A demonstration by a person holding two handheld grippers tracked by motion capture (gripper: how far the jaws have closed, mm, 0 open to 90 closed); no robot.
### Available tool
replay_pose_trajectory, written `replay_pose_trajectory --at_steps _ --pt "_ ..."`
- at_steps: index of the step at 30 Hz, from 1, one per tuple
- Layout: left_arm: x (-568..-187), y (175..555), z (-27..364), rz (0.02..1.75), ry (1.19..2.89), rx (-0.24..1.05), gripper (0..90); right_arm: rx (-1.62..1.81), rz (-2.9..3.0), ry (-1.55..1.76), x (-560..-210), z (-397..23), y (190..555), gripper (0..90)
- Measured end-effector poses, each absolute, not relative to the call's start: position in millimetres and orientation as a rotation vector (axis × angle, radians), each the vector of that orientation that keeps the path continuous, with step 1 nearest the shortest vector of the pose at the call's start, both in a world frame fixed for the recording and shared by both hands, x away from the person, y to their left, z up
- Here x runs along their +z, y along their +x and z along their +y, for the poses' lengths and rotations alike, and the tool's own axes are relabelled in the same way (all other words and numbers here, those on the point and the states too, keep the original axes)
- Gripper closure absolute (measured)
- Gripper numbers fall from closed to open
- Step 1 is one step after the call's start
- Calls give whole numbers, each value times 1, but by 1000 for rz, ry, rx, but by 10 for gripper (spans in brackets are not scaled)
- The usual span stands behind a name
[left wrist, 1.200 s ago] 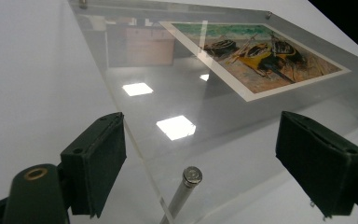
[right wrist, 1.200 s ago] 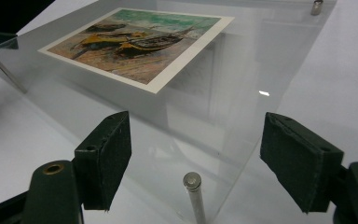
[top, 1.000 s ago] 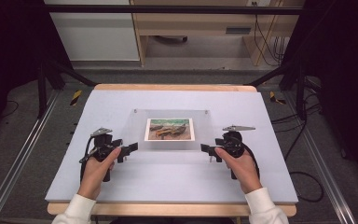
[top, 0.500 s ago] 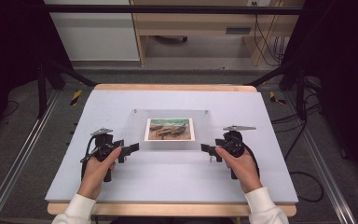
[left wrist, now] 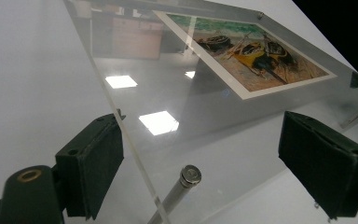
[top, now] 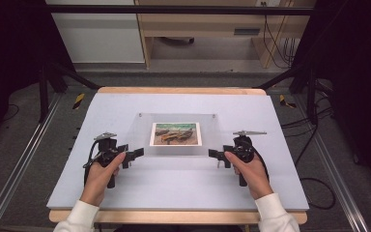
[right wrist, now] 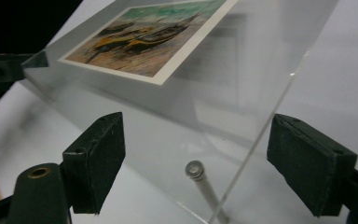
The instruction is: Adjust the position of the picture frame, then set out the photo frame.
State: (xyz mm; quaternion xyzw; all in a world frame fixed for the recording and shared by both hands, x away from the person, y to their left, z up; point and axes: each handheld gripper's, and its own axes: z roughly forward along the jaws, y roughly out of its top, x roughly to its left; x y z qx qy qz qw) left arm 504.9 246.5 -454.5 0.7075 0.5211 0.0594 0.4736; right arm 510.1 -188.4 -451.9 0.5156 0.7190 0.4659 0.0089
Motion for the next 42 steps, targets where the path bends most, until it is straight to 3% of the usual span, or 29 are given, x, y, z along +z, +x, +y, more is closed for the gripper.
replay_pose_trajectory --at_steps 7,35,42 --pt "-455 505 247 1270 1729 144 135 1431 2298 1590 -453 -182 511 163" --pt "-455 507 248 1256 1739 137 136 1421 2222 1669 -451 -185 518 235" --pt "-454 508 251 1274 1733 128 184 1421 2221 1660 -451 -185 518 239"
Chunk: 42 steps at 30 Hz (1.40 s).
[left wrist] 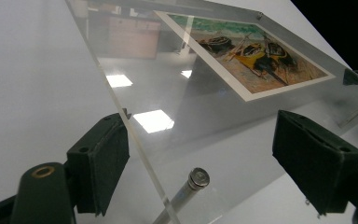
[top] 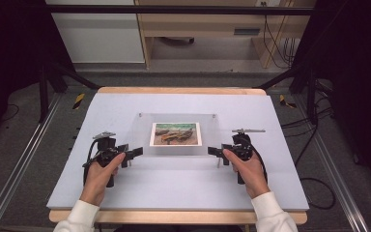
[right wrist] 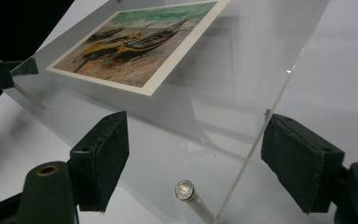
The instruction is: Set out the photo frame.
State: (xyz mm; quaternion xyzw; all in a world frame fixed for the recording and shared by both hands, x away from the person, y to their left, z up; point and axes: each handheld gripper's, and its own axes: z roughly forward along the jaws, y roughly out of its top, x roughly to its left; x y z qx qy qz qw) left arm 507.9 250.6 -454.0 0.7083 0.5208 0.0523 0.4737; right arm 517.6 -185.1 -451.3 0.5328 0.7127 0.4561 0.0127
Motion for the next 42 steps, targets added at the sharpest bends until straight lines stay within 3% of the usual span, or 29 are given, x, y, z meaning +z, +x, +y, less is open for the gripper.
replay_pose_trajectory --at_steps 42 --pt "-451 509 247 1266 1709 235 283 1411 2189 1520 -448 -187 516 281"
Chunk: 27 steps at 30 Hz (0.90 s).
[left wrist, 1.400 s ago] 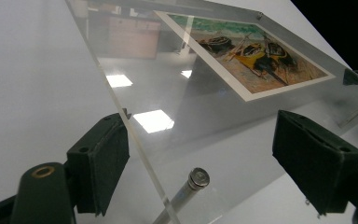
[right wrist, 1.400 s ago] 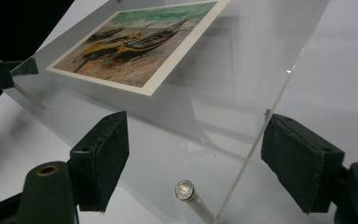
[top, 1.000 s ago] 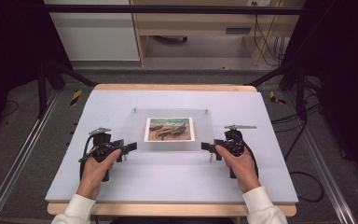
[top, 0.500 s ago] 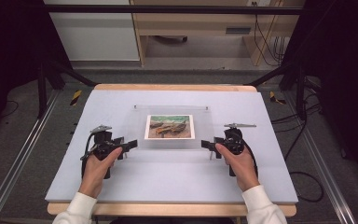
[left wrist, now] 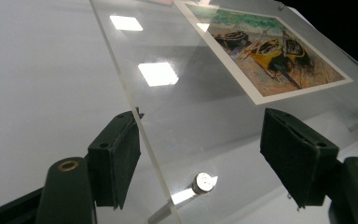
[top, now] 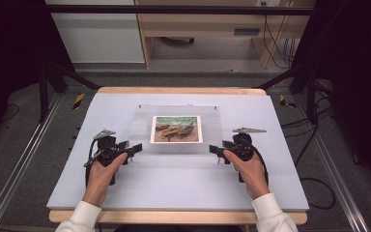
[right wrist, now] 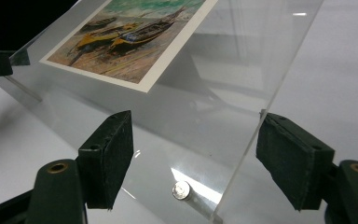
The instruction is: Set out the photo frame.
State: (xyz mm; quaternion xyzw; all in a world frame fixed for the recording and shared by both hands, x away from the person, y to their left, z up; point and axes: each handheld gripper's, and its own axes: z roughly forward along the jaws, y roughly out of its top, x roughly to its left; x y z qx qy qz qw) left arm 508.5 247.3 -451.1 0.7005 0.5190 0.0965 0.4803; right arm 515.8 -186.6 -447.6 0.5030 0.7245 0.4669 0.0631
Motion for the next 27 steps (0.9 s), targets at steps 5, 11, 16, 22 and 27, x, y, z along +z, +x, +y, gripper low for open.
replay_pose_trajectory --at_steps 5,11,16,22,27 --pt "-451 505 251 1259 1691 234 334 1407 2185 1509 -446 -188 511 312" --pt "-450 500 250 1256 1698 253 353 1397 2173 1500 -445 -188 506 343" --pt "-449 497 250 1255 1701 268 365 1394 2165 1482 -444 -188 502 363" --pt "-448 493 248 1258 1706 291 371 1381 2165 1457 -443 -188 497 381" --pt "-447 490 247 1259 1707 304 372 1366 2167 1447 -442 -188 495 386"
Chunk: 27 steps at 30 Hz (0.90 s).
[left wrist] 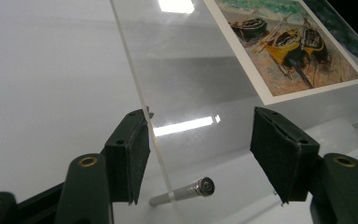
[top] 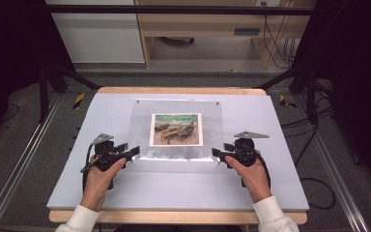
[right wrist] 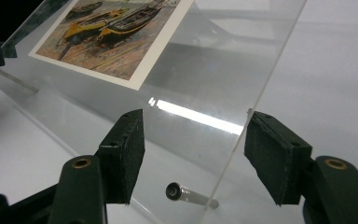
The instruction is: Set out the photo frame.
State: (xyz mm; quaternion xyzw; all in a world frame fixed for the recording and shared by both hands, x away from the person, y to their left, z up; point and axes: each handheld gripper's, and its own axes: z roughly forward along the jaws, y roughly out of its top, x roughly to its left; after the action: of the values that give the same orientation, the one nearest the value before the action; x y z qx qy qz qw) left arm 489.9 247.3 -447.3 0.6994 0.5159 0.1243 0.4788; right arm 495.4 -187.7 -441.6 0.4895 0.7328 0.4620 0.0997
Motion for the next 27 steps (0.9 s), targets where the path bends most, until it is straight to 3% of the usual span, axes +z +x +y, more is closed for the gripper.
replay_pose_trajectory --at_steps 27 --pt "-445 471 247 1245 1719 367 434 1349 2131 1395 -439 -189 476 487"
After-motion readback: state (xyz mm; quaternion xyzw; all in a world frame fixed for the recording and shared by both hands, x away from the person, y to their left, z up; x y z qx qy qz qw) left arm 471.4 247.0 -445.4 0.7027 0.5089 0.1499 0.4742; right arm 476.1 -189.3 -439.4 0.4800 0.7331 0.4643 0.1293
